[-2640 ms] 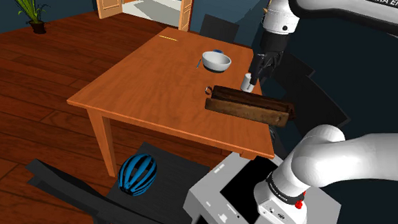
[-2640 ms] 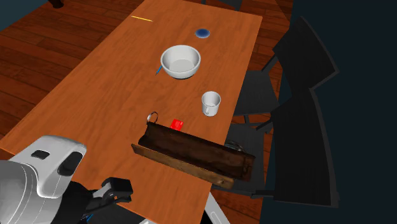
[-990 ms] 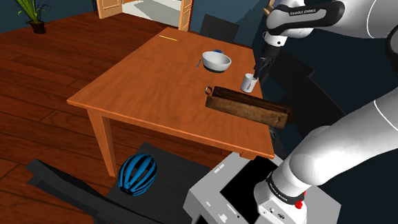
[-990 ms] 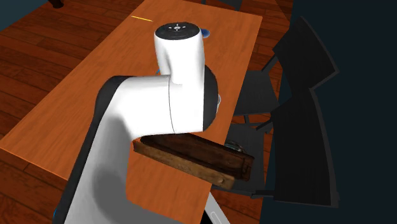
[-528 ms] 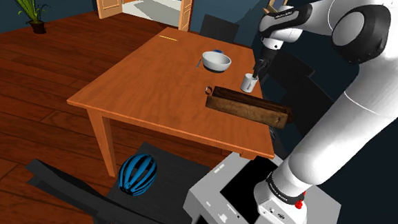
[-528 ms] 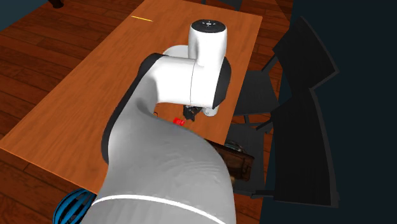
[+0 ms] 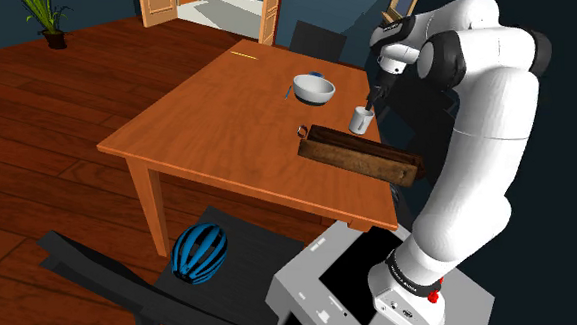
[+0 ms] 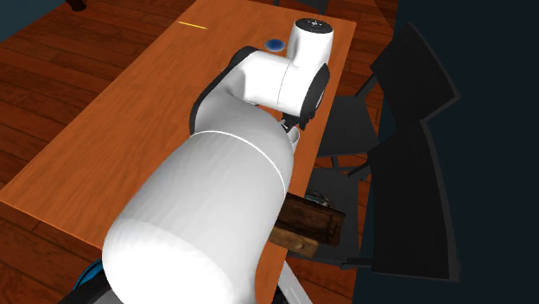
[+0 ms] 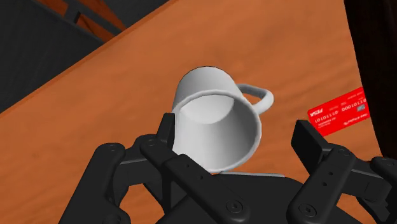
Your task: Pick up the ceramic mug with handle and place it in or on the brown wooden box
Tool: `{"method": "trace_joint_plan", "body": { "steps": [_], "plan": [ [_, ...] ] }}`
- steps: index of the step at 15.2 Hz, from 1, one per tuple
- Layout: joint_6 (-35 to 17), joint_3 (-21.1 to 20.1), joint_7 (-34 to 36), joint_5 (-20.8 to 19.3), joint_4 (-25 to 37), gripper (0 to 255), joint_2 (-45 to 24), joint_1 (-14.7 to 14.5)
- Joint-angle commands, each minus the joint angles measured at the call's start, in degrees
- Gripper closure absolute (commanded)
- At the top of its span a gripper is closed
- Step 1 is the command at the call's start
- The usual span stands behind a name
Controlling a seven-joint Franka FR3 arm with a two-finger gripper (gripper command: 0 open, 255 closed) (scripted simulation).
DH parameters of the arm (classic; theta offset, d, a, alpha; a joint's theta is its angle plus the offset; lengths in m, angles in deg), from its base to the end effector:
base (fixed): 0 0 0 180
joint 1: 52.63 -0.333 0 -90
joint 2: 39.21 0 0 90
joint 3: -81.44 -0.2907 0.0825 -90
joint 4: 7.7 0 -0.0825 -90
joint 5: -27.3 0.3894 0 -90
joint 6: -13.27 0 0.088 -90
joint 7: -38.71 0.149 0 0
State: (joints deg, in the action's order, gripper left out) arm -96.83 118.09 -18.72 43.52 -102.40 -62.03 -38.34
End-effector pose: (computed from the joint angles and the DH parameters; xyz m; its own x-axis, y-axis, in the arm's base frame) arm 0.4498 -0.4601 0.3460 0.9991 0.0415 -0.0014 0.0413 -0.9978 -0.0527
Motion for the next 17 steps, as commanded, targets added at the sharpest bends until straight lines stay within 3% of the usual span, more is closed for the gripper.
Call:
{"method": "trace_joint_plan", "body": {
  "steps": [1,4,11,17],
  "plan": [
    [1.22,-1.07,-2.23,3.07,5.59,0,-5.22,3.1],
    [3.81,-2.82,-4.15,6.25,14.6,0,-12.26,7.77],
    [-0.67,-3.53,-4.91,7.24,11.22,0,-13.61,7.46],
    [-1.02,-3.6,-4.97,7.34,10.98,0,-13.75,7.44]
  ]
}}
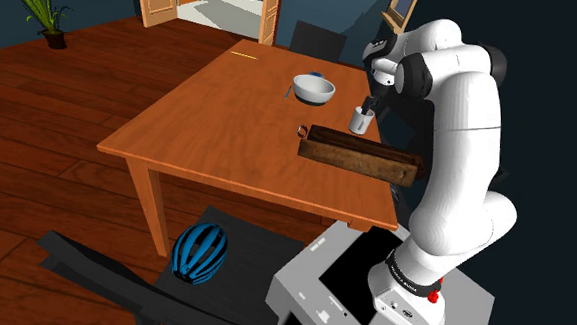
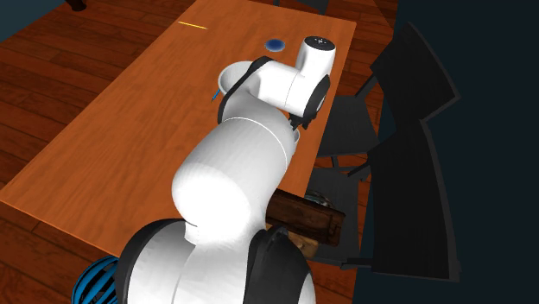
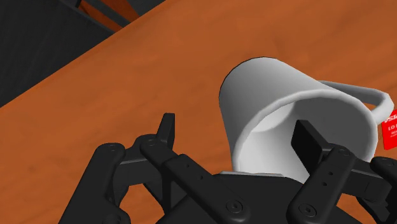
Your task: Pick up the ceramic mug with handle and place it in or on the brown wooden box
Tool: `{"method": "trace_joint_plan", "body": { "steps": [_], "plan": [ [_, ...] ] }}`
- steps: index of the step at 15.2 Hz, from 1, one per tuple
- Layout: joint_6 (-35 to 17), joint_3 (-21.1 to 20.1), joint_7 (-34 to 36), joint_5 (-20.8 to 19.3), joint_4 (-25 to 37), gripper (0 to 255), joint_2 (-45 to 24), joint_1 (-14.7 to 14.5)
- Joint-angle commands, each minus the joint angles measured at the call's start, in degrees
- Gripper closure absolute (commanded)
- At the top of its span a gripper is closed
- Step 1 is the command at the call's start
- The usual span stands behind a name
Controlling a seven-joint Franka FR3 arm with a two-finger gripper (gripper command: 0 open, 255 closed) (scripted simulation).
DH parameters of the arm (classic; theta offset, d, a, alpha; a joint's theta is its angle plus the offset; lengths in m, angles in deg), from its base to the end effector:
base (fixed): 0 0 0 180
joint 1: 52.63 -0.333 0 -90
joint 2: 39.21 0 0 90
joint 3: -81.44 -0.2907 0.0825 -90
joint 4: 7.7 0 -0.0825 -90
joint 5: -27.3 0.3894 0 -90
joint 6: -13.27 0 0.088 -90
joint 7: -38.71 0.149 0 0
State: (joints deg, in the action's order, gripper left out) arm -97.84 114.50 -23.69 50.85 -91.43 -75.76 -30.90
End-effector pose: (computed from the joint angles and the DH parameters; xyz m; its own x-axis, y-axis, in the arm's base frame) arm 0.4713 -0.5052 0.2834 0.9984 0.0551 0.0138 0.0559 -0.9962 -0.0665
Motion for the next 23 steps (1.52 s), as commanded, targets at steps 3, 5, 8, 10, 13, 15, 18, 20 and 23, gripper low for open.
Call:
{"method": "trace_joint_plan", "body": {
  "steps": [3,5,8,10,13,15,18,20,23],
  "plan": [
    [0.0,0.0,0.0,0.0,0.01,255,-0.01,0.0],
    [0.0,0.0,0.0,0.0,0.01,255,-0.01,0.0],
    [0.0,0.0,0.0,0.0,0.0,255,-0.01,0.0],
    [-0.01,0.0,0.0,0.0,0.01,255,-0.01,0.01],
    [0.57,0.11,0.13,-0.18,0.35,255,0.27,-0.02],
    [1.76,0.33,0.4,-0.52,1.1,255,0.8,-0.03],
    [3.6,0.63,0.8,-1.01,2.34,255,1.52,-0.02],
    [4.85,0.8,1.06,-1.3,3.25,255,1.95,0.03],
    [6.79,1.03,1.44,-1.7,4.77,255,2.5,0.15]
  ]
}}
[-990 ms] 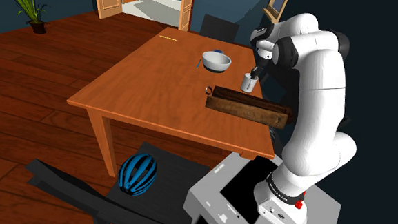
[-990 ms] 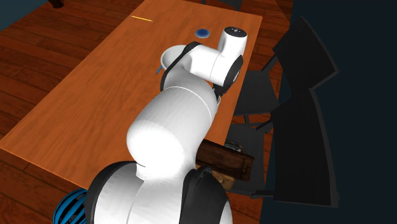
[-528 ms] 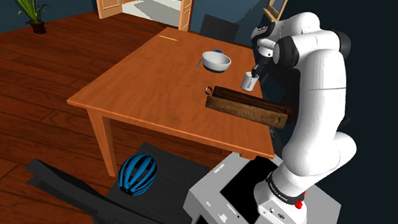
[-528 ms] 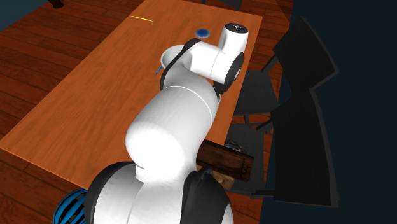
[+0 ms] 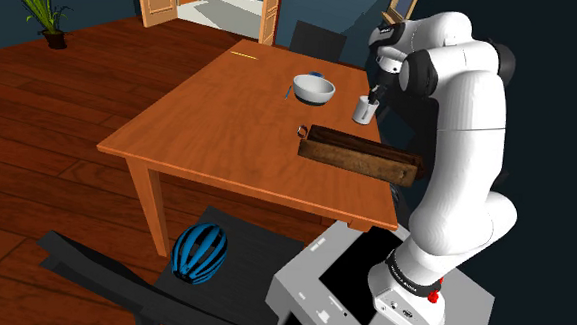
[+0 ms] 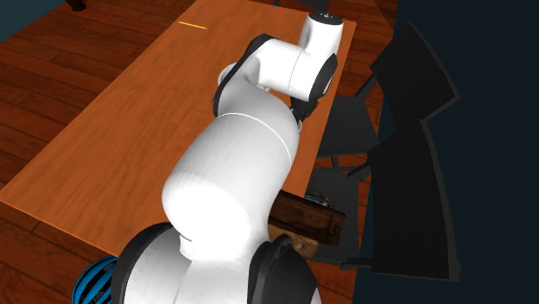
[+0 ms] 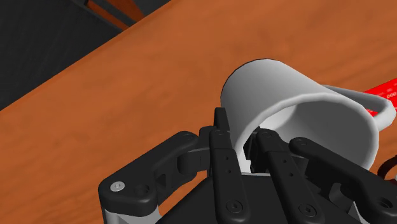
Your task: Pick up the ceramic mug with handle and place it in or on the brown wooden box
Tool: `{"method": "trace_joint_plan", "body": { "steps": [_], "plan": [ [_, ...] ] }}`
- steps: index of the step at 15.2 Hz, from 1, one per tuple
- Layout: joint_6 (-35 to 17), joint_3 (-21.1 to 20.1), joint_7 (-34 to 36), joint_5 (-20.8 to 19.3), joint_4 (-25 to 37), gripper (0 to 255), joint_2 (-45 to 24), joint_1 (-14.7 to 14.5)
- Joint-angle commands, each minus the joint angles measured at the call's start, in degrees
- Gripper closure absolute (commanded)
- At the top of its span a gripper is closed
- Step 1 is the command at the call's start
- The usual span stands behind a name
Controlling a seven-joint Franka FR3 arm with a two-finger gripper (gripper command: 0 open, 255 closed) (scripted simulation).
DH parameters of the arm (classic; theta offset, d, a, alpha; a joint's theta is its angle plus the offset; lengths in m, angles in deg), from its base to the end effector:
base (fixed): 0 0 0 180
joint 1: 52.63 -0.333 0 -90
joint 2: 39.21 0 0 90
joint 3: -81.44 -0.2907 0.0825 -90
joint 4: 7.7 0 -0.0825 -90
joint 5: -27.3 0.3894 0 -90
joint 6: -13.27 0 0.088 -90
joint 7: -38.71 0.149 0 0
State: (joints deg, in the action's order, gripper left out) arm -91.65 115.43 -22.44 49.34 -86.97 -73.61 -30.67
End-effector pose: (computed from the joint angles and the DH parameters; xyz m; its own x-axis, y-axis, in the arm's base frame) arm 0.4723 -0.5065 0.3357 0.9984 0.0553 0.0139 0.0561 -0.9962 -0.0664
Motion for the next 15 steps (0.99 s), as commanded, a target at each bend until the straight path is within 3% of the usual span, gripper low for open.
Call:
{"method": "trace_joint_plan", "body": {
  "steps": [1,15],
  "plan": [
    [1.27,0.17,0.31,-0.31,0.85,255,0.5,-0.03],
    [11.51,0.67,1.91,-1.14,10.95,255,1.2,1.75]
  ]
}}
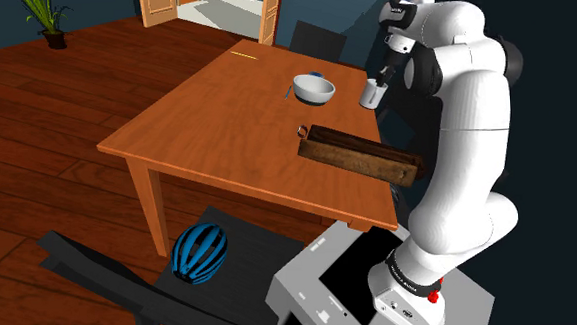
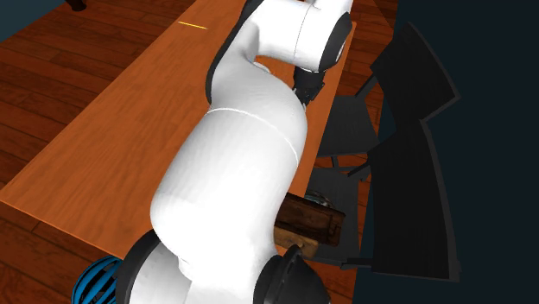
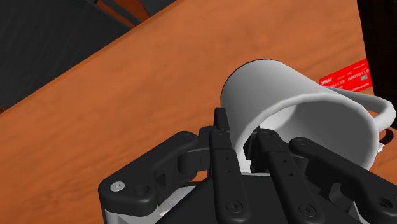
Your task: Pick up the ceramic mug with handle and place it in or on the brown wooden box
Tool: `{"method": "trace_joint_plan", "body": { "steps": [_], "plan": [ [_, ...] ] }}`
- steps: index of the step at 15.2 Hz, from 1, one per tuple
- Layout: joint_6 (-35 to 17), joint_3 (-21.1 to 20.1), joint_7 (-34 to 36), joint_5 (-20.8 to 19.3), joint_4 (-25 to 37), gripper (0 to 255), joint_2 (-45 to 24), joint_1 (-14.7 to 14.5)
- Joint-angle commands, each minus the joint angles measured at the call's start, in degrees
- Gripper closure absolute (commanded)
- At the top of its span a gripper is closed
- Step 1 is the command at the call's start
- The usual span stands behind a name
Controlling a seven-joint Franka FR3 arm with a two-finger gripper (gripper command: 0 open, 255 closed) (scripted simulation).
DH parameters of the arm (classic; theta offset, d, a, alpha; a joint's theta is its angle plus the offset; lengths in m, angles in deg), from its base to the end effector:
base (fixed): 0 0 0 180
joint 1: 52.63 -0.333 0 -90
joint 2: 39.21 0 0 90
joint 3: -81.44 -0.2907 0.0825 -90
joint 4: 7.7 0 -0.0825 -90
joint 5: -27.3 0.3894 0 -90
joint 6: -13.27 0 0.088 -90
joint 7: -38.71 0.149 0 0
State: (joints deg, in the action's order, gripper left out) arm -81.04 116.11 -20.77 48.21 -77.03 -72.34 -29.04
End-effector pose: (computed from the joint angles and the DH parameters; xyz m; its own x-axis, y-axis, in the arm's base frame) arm 0.4721 -0.5065 0.4154 0.9984 0.0551 0.0140 0.0559 -0.9962 -0.0665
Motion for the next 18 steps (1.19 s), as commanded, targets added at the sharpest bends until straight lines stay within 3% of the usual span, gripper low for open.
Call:
{"method": "trace_joint_plan", "body": {
  "steps": [1,7,13,18],
  "plan": [
    [1.71,-0.02,0.35,0.0,1.94,255,-0.14,0.35],
    [6.45,-0.15,0.97,0.3,7.76,255,-0.99,1.87],
    [-2.8,3.05,4.01,-8.86,-18.7,255,18.23,-10.08],
    [-6.57,2.56,10.55,-17.76,-33.95,255,33.21,-15.72]
  ]
}}
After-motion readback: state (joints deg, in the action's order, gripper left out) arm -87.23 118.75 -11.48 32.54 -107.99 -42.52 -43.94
